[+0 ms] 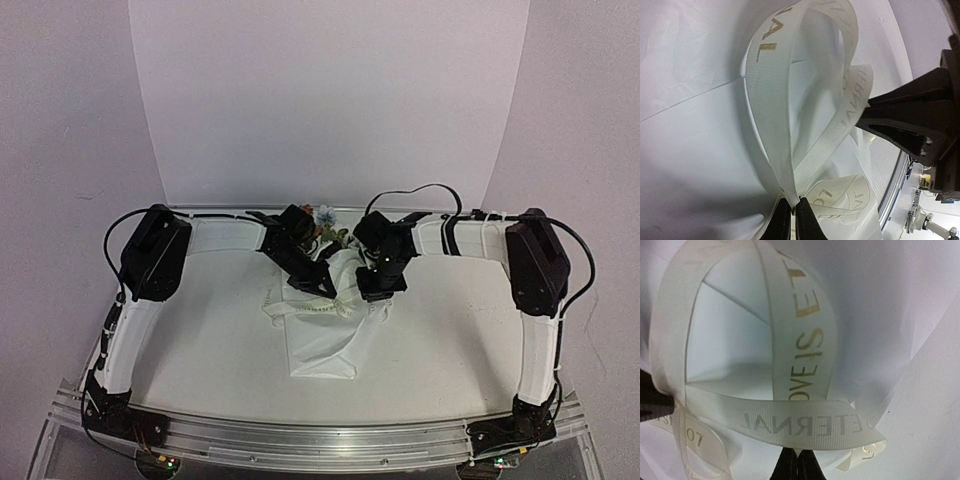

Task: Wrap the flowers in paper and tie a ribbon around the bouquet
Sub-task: Cross the ribbon over the folded bouquet.

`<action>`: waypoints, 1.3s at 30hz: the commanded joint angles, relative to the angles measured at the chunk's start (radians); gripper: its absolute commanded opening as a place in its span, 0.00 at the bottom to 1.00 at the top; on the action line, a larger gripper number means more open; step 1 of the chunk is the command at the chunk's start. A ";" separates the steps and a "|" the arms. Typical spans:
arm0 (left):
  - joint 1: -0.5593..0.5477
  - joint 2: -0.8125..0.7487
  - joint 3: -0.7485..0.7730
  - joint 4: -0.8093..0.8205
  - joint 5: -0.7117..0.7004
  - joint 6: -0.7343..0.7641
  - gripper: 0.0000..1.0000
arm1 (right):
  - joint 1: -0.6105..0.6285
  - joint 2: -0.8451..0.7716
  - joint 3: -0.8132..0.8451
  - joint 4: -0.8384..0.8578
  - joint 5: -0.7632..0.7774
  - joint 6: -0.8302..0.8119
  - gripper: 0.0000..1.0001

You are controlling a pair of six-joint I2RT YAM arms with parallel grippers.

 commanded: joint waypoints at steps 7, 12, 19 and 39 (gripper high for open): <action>0.010 -0.064 -0.033 0.122 -0.025 -0.088 0.09 | 0.006 -0.106 -0.002 -0.123 -0.188 -0.069 0.00; 0.013 -0.089 -0.061 0.159 -0.030 -0.114 0.11 | 0.005 -0.120 -0.011 -0.194 -0.236 -0.092 0.00; 0.015 -0.133 -0.106 0.202 -0.051 -0.180 0.29 | 0.005 -0.165 -0.053 -0.223 -0.293 -0.100 0.00; 0.159 -0.689 -0.838 0.420 -0.530 -0.931 0.69 | 0.005 -0.231 -0.099 -0.259 -0.358 -0.147 0.00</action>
